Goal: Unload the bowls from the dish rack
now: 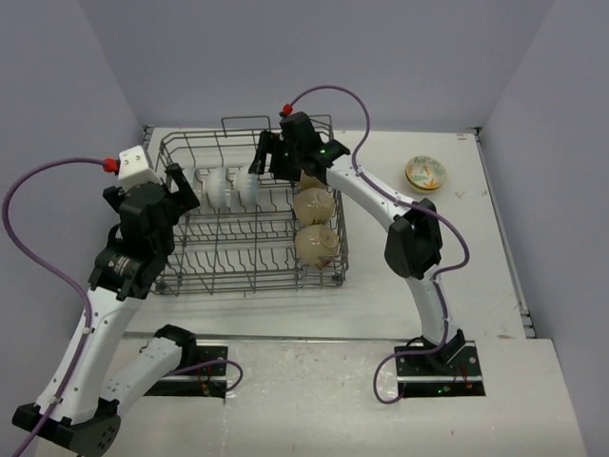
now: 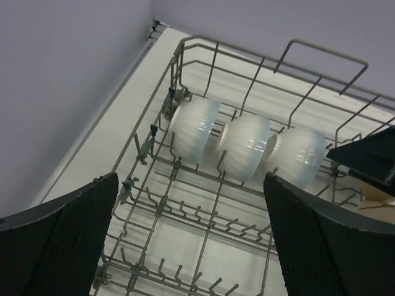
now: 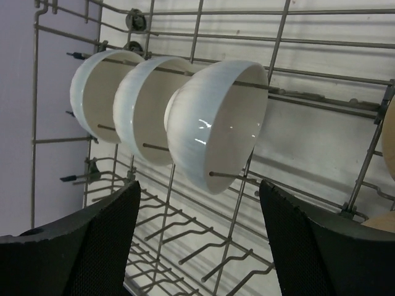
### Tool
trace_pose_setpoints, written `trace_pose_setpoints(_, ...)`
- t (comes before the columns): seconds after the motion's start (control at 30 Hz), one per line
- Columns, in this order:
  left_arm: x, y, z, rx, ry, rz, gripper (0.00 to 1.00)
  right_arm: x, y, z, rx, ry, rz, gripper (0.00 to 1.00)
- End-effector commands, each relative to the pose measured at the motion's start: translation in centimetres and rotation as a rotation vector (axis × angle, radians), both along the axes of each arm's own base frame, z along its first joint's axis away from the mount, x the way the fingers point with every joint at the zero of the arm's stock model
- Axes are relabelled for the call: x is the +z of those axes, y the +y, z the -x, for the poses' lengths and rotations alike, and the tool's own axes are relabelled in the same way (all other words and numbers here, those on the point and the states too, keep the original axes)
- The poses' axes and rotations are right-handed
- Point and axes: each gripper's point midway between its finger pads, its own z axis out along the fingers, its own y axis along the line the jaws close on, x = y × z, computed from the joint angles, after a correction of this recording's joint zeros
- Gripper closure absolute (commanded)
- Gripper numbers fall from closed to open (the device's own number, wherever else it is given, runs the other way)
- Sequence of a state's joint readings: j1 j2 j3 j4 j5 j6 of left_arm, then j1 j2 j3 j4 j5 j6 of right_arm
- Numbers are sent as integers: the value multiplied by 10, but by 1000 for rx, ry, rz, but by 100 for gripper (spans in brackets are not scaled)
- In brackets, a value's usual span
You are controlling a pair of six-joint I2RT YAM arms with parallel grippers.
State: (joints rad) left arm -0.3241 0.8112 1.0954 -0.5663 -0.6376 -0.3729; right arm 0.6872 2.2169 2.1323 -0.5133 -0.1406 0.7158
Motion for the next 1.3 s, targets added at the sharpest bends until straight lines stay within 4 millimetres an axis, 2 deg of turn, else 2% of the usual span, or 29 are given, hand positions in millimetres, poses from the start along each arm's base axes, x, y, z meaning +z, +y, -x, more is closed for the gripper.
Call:
trace_pose_setpoints(0.0,-7,-4,-8,-18,10,-27,0,32,6,-15,-80,-40,-67,22)
trace_pose_setpoints(0.07,-9,-7,-9,-33,19,-25,0,12,8,-18,-85,-2,-46,23)
trace_pose_setpoints(0.33,-7,-12,-6,-71,-12,-9,0,-12,23,-18,-72,56,-68,27)
trace_pose_setpoints(0.5,-8,-12,-5,-77,-18,-8,0,-13,36,-13,-25,84,-109,31)
trace_pose_setpoints(0.53,-9,-13,-5,-82,-19,-8,0,-19,36,-14,-23,97,-105,32)
trace_pose_setpoints(0.87,-4,-15,-1,-97,-40,0,0,-31,51,-7,28,146,-162,35)
trace_pose_setpoints(1.1,-3,-16,1,-105,-48,1,0,-19,63,-8,70,139,-241,42)
trace_pose_setpoints(1.27,-3,-17,3,-110,-54,3,0,-20,68,-6,92,156,-275,48)
